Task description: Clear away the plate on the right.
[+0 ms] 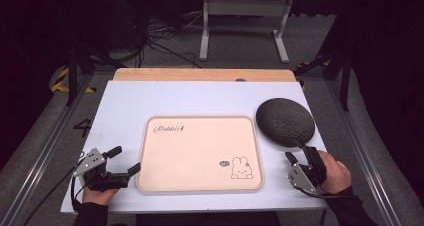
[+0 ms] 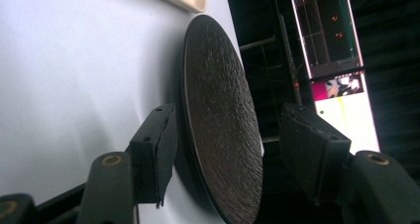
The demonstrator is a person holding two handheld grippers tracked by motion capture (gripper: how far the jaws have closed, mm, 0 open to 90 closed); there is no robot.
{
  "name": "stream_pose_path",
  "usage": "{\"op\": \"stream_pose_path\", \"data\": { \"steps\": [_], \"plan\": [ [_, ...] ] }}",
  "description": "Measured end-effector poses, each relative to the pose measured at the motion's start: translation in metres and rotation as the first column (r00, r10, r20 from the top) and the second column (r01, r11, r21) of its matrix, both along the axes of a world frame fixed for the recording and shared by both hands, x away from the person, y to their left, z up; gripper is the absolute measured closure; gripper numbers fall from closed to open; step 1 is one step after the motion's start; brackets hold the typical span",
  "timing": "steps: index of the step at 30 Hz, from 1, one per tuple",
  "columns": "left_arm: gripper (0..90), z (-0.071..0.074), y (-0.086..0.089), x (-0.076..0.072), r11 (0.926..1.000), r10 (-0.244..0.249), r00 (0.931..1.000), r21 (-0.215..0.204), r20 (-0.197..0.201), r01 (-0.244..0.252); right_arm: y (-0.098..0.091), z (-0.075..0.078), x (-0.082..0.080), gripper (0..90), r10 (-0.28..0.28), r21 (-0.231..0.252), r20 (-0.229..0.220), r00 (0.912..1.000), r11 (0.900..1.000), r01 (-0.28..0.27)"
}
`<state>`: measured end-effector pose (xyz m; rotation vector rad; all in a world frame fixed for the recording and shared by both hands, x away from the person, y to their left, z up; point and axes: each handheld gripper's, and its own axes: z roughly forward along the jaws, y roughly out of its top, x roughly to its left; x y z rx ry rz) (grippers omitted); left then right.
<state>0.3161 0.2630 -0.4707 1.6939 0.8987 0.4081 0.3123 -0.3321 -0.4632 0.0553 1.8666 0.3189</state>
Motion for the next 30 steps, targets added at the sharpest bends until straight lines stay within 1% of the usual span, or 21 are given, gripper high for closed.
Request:
{"op": "stream_pose_path", "data": {
  "steps": [3, 5, 8, 9, 10, 12, 13, 16, 20, 21, 22, 23, 24, 25, 27, 29, 30],
  "plan": [
    [2.4, 0.000, 0.000, 0.000, 1.0000, -0.005, 1.0000, 0.002, -0.002, 0.005, 0.000, -0.004, 0.001, 41.2, 0.006, -0.060, 0.019, 0.9998, 0.9982, -0.005],
    [2.5, 0.000, 0.000, 0.000, 1.0000, -0.006, 1.0000, 0.001, -0.003, 0.006, 0.000, -0.006, 0.001, 42.6, 0.004, -0.082, 0.020, 0.9998, 0.9966, -0.003],
    [2.5, 0.000, 0.000, 0.000, 1.0000, -0.008, 1.0000, 0.000, -0.003, 0.008, 0.001, -0.010, 0.002, 44.5, 0.003, -0.137, 0.028, 0.9996, 0.9906, 0.001],
    [2.5, 0.000, 0.000, 0.000, 1.0000, -0.008, 1.0000, 0.000, -0.004, 0.008, 0.002, -0.012, 0.003, 45.6, -0.003, -0.148, 0.022, 0.9997, 0.9890, 0.006],
    [2.5, 0.000, 0.000, 0.000, 1.0000, -0.009, 1.0000, 0.000, -0.004, 0.009, 0.002, -0.012, 0.003, 45.8, -0.001, -0.166, 0.020, 0.9998, 0.9862, 0.004],
    [2.5, 0.000, 0.000, 0.000, 1.0000, -0.009, 0.9999, 0.000, -0.005, 0.009, 0.004, -0.016, 0.003, 45.9, -0.007, -0.190, 0.030, 0.9995, 0.9818, 0.012],
    [2.5, 0.000, 0.000, 0.000, 1.0000, -0.009, 0.9999, 0.000, -0.005, 0.009, 0.005, -0.017, 0.004, 46.6, -0.003, -0.213, 0.031, 0.9995, 0.9770, 0.010],
    [2.6, 0.000, 0.000, 0.000, 1.0000, -0.010, 0.9999, -0.001, -0.006, 0.010, 0.006, -0.020, 0.005, 47.1, -0.005, -0.253, 0.043, 0.9991, 0.9674, 0.016],
    [2.6, 0.000, 0.000, 0.000, 0.9999, -0.010, 0.9999, -0.001, -0.006, 0.010, 0.007, -0.021, 0.010, 47.1, -0.033, -0.258, 0.057, 0.9979, 0.9651, 0.046],
    [2.6, 0.000, 0.000, 0.000, 1.0000, -0.010, 0.9999, -0.001, -0.007, 0.010, 0.007, -0.022, 0.012, 47.5, -0.038, -0.251, 0.062, 0.9973, 0.9667, 0.053],
    [2.6, 0.000, 0.000, 0.000, 1.0000, -0.010, 0.9999, -0.001, -0.007, 0.010, 0.007, -0.022, 0.013, 48.2, -0.044, -0.253, 0.070, 0.9966, 0.9655, 0.061],
    [2.6, 0.000, 0.000, 0.000, 0.9999, -0.010, 0.9999, -0.001, -0.008, 0.010, 0.007, -0.022, 0.015, 49.2, -0.049, -0.248, 0.064, 0.9967, 0.9668, 0.063],
    [2.6, 0.000, 0.000, 0.000, 0.9999, -0.010, 0.9999, -0.001, -0.008, 0.010, 0.007, -0.023, 0.016, 50.1, -0.058, -0.241, 0.068, 0.9960, 0.9677, 0.073],
    [2.6, 0.000, 0.000, 0.000, 0.9999, -0.011, 0.9999, -0.002, -0.008, 0.011, 0.008, -0.023, 0.018, 51.2, -0.060, -0.246, 0.061, 0.9963, 0.9665, 0.074],
    [2.6, 0.000, 0.000, 0.000, 0.9999, -0.011, 0.9999, -0.001, -0.008, 0.011, 0.008, -0.023, 0.021, 52.0, -0.065, -0.240, 0.057, 0.9963, 0.9677, 0.077],
    [2.6, 0.000, 0.000, 0.000, 0.9999, -0.010, 0.9999, -0.001, -0.008, 0.010, 0.009, -0.024, 0.024, 54.0, -0.063, -0.248, 0.063, 0.9960, 0.9657, 0.077],
    [2.6, 0.000, 0.000, 0.000, 0.9999, -0.010, 0.9999, -0.001, -0.008, 0.010, 0.009, -0.024, 0.025, 54.5, -0.068, -0.256, 0.059, 0.9960, 0.9633, 0.081]
  ]
}}
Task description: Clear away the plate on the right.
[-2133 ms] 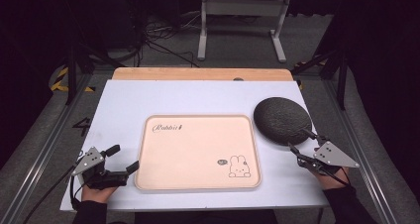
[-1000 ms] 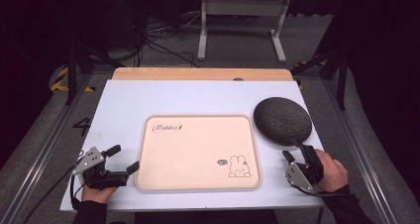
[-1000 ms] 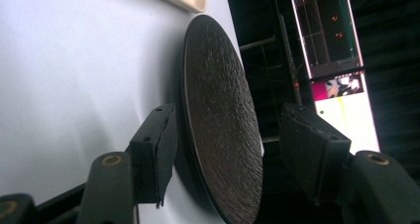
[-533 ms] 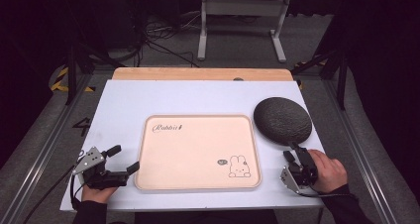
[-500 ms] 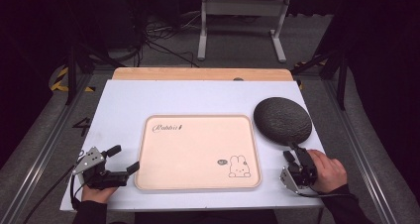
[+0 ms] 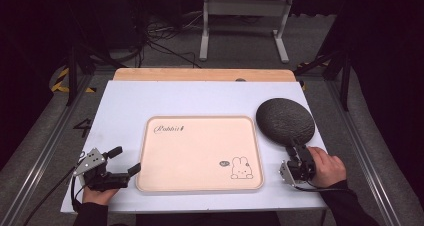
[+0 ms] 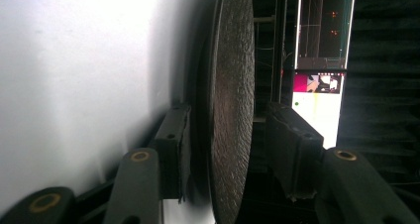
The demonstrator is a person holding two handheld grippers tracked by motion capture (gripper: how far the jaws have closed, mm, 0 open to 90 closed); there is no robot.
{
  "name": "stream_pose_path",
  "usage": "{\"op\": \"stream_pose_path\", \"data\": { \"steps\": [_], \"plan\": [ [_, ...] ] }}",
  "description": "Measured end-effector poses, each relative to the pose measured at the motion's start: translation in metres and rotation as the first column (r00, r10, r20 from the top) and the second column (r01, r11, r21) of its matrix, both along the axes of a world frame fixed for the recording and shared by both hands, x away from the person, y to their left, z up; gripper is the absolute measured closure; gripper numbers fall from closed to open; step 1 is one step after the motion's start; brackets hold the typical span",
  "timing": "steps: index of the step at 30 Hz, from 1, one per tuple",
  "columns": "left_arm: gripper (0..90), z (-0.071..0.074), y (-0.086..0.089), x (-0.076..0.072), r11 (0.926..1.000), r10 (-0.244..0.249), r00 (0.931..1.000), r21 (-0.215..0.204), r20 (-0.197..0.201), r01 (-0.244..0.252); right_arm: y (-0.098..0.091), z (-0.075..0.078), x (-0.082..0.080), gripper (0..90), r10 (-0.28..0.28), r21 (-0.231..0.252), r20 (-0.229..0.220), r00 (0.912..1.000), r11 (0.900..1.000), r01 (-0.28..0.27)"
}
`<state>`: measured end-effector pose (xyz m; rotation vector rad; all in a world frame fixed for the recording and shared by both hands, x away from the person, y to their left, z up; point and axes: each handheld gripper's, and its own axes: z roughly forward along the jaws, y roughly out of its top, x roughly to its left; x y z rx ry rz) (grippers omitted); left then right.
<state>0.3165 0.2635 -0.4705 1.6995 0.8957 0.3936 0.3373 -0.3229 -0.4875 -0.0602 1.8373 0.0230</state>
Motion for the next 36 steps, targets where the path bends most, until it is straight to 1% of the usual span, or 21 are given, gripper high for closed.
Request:
{"op": "stream_pose_path", "data": {
  "steps": [4, 9, 11, 15, 17, 18, 20, 22, 23, 24, 26, 28, 31, 34, 35, 36],
  "plan": [
    [2.6, 0.000, 0.000, 0.000, 1.0000, -0.001, 1.0000, 0.000, 0.000, 0.001, 0.001, 0.000, 0.005, 55.3, -0.006, -0.001, 0.004, 1.0000, 1.0000, 0.006],
    [2.6, 0.000, 0.000, 0.000, 1.0000, -0.001, 1.0000, -0.001, 0.001, 0.001, 0.003, -0.001, 0.013, 56.7, -0.012, -0.004, -0.003, 0.9999, 0.9999, 0.012],
    [2.6, 0.000, 0.000, 0.000, 1.0000, -0.002, 1.0000, -0.001, 0.000, 0.002, 0.004, -0.001, 0.016, 57.0, -0.014, -0.003, -0.016, 0.9998, 0.9999, 0.014],
    [2.6, 0.000, 0.000, 0.000, 1.0000, -0.001, 1.0000, 0.000, 0.000, 0.001, 0.004, 0.000, 0.019, 58.0, -0.016, 0.006, -0.026, 0.9995, 0.9998, 0.017],
    [2.6, 0.000, 0.000, 0.000, 1.0000, -0.001, 1.0000, 0.000, 0.000, 0.001, 0.003, 0.000, 0.020, 58.4, -0.012, 0.013, -0.027, 0.9996, 0.9998, 0.013],
    [2.6, 0.000, 0.000, 0.000, 1.0000, -0.001, 1.0000, 0.001, 0.001, 0.001, 0.003, -0.001, 0.021, 59.2, -0.014, 0.022, -0.035, 0.9993, 0.9996, 0.014],
    [2.6, 0.000, 0.000, 0.000, 1.0000, -0.001, 1.0000, 0.000, 0.001, 0.001, 0.003, 0.000, 0.021, 59.6, -0.012, 0.024, -0.039, 0.9992, 0.9996, 0.013],
    [2.6, 0.000, 0.000, 0.000, 1.0000, -0.001, 1.0000, 0.000, 0.001, 0.001, 0.003, 0.000, 0.023, 61.4, -0.020, 0.033, -0.054, 0.9984, 0.9992, 0.022],
    [2.6, 0.000, 0.000, 0.000, 1.0000, -0.001, 1.0000, 0.000, 0.001, 0.001, 0.003, 0.000, 0.023, 61.4, -0.020, 0.033, -0.054, 0.9984, 0.9992, 0.022],
    [2.6, 0.000, 0.000, 0.000, 1.0000, 0.000, 1.0000, -0.001, 0.001, 0.000, 0.004, -0.001, 0.024, 61.8, -0.021, 0.043, -0.052, 0.9984, 0.9988, 0.023],
    [2.6, 0.000, 0.000, 0.000, 1.0000, -0.001, 1.0000, 0.000, 0.001, 0.001, 0.004, 0.000, 0.025, 62.2, -0.022, 0.037, -0.068, 0.9974, 0.9990, 0.024],
    [2.6, 0.000, 0.000, 0.000, 1.0000, 0.000, 1.0000, 0.000, 0.000, 0.000, 0.004, 0.001, 0.027, 62.4, -0.027, 0.052, -0.079, 0.9965, 0.9982, 0.031],
    [2.6, 0.000, 0.000, 0.000, 1.0000, -0.001, 1.0000, 0.000, 0.001, 0.001, 0.004, 0.001, 0.029, 63.0, -0.026, 0.054, -0.090, 0.9956, 0.9981, 0.031],
    [2.6, 0.000, 0.000, 0.000, 1.0000, -0.001, 1.0000, 0.000, 0.001, 0.001, 0.004, 0.001, 0.029, 64.5, -0.027, 0.058, -0.090, 0.9956, 0.9978, 0.032],
    [2.6, 0.000, 0.000, 0.000, 1.0000, -0.001, 1.0000, 0.000, 0.001, 0.001, 0.004, 0.001, 0.030, 65.5, -0.024, 0.046, -0.097, 0.9950, 0.9985, 0.029],
    [2.6, 0.000, 0.000, 0.000, 1.0000, -0.002, 1.0000, 0.000, 0.001, 0.002, 0.004, 0.001, 0.030, 66.2, -0.027, 0.046, -0.099, 0.9947, 0.9984, 0.032]
  ]
}}
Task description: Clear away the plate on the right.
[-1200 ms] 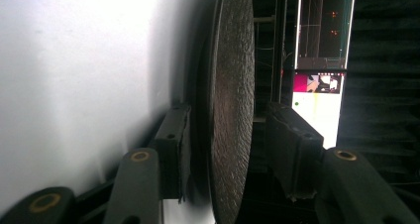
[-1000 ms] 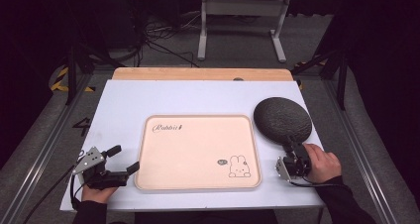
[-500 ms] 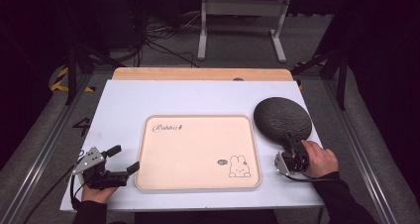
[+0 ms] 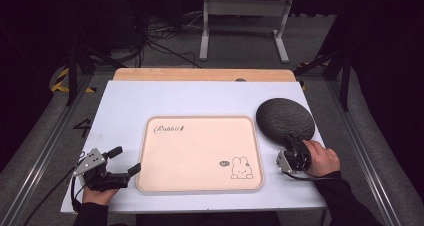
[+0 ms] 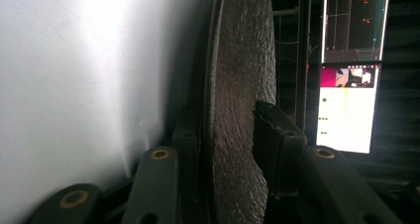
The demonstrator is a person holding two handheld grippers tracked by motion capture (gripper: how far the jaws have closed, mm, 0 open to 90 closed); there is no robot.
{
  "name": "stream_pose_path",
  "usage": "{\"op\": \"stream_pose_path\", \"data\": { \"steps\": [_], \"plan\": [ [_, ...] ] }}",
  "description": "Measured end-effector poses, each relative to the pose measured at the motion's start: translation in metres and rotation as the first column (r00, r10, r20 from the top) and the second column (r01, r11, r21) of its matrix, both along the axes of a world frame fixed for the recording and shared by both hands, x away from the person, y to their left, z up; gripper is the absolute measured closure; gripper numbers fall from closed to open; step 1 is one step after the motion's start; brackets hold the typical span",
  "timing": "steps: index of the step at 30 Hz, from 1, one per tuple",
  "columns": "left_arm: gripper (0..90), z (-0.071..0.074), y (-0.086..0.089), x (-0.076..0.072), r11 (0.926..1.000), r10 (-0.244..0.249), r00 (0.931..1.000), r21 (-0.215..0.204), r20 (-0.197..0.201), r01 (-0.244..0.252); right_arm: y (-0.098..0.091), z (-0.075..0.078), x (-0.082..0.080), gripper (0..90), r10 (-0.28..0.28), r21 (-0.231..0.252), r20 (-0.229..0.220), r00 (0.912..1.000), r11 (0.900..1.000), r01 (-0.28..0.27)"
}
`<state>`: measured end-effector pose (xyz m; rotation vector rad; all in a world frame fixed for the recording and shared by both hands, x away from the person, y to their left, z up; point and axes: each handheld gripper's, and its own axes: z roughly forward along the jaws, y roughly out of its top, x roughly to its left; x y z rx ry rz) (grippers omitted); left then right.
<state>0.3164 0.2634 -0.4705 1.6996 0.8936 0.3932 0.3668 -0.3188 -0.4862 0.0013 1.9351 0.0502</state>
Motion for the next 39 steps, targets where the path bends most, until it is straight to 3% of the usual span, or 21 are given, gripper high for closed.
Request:
{"op": "stream_pose_path", "data": {
  "steps": [6, 11, 17, 21, 33, 39],
  "plan": [
    [2.5, 0.0000, 0.0000, -0.0001, 1.0000, 0.003, 1.0000, 0.001, -0.001, -0.003, 0.0008, -0.0008, 0.0011, 71.9, 0.007, -0.014, -0.020, 0.9998, 0.9999, -0.008],
    [2.4, 0.0000, 0.0000, 0.0000, 1.0000, 0.002, 1.0000, 0.000, -0.001, -0.002, 0.0000, -0.0004, 0.0027, 72.1, 0.008, 0.006, -0.024, 0.9997, 1.0000, -0.008],
    [2.4, 0.0000, 0.0000, 0.0000, 1.0000, 0.000, 1.0000, 0.000, 0.000, 0.000, 0.0017, -0.0017, 0.0039, 82.2, 0.014, -0.023, -0.049, 0.9987, 0.9996, -0.015],
    [2.3, 0.0001, 0.0000, 0.0001, 1.0000, 0.000, 1.0000, 0.000, -0.001, 0.000, 0.0022, -0.0021, 0.0043, 82.5, 0.016, -0.035, -0.053, 0.9984, 0.9992, -0.018],
    [2.4, 0.0000, 0.0000, 0.0001, 1.0000, 0.000, 1.0000, -0.001, -0.001, 0.000, 0.0060, -0.0032, 0.0013, 85.2, 0.003, -0.061, 0.007, 1.0000, 0.9981, -0.003],
    [2.5, 0.0000, 0.0002, 0.0001, 1.0000, -0.001, 1.0000, -0.001, -0.002, 0.001, 0.0072, -0.0001, 0.0011, 85.3, 0.001, -0.073, 0.001, 1.0000, 0.9973, -0.001]
  ]
}}
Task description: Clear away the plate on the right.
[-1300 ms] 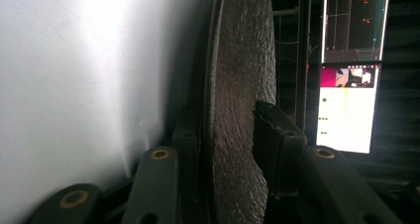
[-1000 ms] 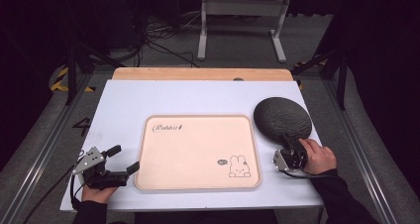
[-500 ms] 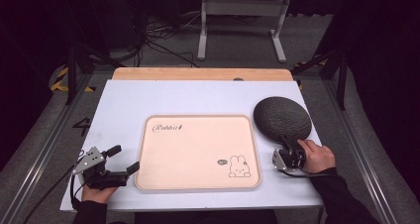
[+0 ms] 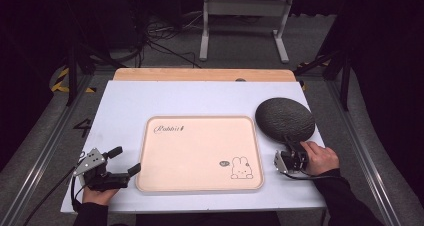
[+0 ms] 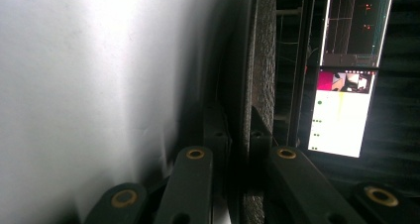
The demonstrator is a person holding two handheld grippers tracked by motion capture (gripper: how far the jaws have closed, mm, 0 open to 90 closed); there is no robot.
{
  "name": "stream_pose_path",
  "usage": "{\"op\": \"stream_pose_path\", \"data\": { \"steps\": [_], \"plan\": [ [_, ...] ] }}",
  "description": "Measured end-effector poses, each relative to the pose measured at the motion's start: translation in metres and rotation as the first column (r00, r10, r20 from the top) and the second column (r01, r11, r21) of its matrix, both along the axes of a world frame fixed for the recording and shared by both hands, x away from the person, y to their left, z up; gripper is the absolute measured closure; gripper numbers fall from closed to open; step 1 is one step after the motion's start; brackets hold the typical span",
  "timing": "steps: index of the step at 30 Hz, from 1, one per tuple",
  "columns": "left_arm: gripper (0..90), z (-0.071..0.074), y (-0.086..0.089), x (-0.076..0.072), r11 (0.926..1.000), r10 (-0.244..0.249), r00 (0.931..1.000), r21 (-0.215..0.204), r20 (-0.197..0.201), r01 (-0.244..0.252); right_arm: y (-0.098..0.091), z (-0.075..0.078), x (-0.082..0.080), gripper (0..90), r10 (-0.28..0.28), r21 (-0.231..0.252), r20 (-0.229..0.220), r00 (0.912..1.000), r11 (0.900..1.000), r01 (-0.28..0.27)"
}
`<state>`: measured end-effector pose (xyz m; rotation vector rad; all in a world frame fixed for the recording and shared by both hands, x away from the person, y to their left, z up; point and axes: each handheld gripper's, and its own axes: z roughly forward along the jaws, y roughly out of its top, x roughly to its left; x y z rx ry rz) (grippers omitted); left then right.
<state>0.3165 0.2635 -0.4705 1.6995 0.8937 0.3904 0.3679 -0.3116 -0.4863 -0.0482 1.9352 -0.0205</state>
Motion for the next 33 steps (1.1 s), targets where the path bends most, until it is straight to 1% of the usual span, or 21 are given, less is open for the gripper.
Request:
{"op": "stream_pose_path", "data": {
  "steps": [2, 3, 5, 6, 7, 8, 9, 14, 15, 16, 18, 19, 21, 23, 27, 33],
  "plan": [
    [2.6, 0.000, 0.000, 0.000, 1.0000, 0.000, 1.0000, -0.001, 0.000, 0.000, 0.000, 0.001, -0.002, 85.2, -0.005, 0.002, -0.007, 1.0000, 1.0000, 0.005],
    [2.6, 0.000, 0.000, 0.000, 1.0000, 0.000, 1.0000, -0.001, 0.000, 0.000, 0.001, 0.002, -0.002, 85.2, 0.006, -0.007, -0.005, 1.0000, 1.0000, -0.006],
    [2.6, 0.000, 0.000, 0.000, 1.0000, 0.000, 1.0000, -0.001, -0.001, 0.000, 0.001, 0.003, -0.003, 85.2, 0.010, -0.004, -0.003, 0.9999, 0.9999, -0.010],
    [2.6, 0.000, 0.000, 0.000, 1.0000, 0.000, 1.0000, -0.001, -0.001, 0.000, 0.002, 0.004, -0.004, 85.3, 0.010, -0.007, -0.011, 0.9999, 0.9999, -0.010],
    [2.6, 0.000, 0.000, 0.000, 1.0000, 0.000, 1.0000, -0.001, -0.001, 0.000, 0.003, 0.004, -0.005, 85.2, 0.018, -0.001, -0.007, 0.9998, 0.9998, -0.018],
    [2.6, 0.000, 0.000, 0.000, 1.0000, 0.000, 1.0000, 0.000, -0.001, 0.000, 0.003, 0.006, -0.005, 85.2, 0.019, -0.006, -0.007, 0.9998, 0.9998, -0.019],
    [2.6, 0.000, 0.000, 0.000, 1.0000, 0.000, 1.0000, 0.000, -0.001, 0.000, 0.004, 0.007, -0.006, 85.2, 0.026, -0.013, -0.002, 0.9997, 0.9996, -0.026],
    [2.7, 0.000, 0.000, 0.000, 1.0000, 0.000, 1.0000, -0.002, -0.002, 0.000, 0.005, 0.019, -0.009, 85.2, 0.022, -0.003, 0.019, 0.9996, 0.9998, -0.022],
    [2.7, 0.000, 0.000, 0.000, 1.0000, 0.000, 1.0000, -0.001, -0.002, 0.000, 0.005, 0.023, -0.009, 85.2, 0.020, -0.006, 0.035, 0.9992, 0.9998, -0.020],
    [2.7, 0.000, 0.000, 0.000, 1.0000, 0.001, 1.0000, -0.001, -0.002, -0.001, 0.006, 0.026, -0.010, 85.2, 0.020, -0.005, 0.042, 0.9989, 0.9998, -0.020],
    [2.8, 0.000, 0.000, 0.000, 1.0000, 0.001, 1.0000, -0.001, -0.003, -0.001, 0.007, 0.032, -0.011, 85.2, 0.014, 0.008, 0.050, 0.9987, 0.9999, -0.014],
    [2.8, 0.000, 0.000, 0.000, 1.0000, 0.001, 1.0000, -0.001, -0.003, -0.001, 0.007, 0.032, -0.011, 85.2, 0.014, 0.008, 0.050, 0.9987, 0.9999, -0.014],
    [2.8, 0.000, 0.000, 0.000, 1.0000, 0.000, 1.0000, 0.000, -0.004, 0.000, 0.008, 0.038, -0.012, 85.2, 0.016, 0.003, 0.059, 0.9981, 0.9999, -0.016],
    [2.8, 0.000, 0.000, 0.000, 1.0000, -0.002, 1.0000, 0.000, -0.005, 0.002, 0.009, 0.043, -0.012, 85.2, 0.024, 0.003, 0.063, 0.9977, 0.9997, -0.024],
    [2.8, 0.000, 0.000, 0.000, 1.0000, -0.001, 1.0000, 0.000, -0.004, 0.001, 0.014, 0.052, -0.016, 85.2, 0.042, -0.021, 0.081, 0.9958, 0.9990, -0.040],
    [2.8, 0.000, 0.000, 0.000, 1.0000, -0.003, 1.0000, 0.000, -0.008, 0.003, 0.023, 0.062, -0.025, 85.2, 0.088, -0.028, 0.112, 0.9898, 0.9960, -0.085]
  ]
}}
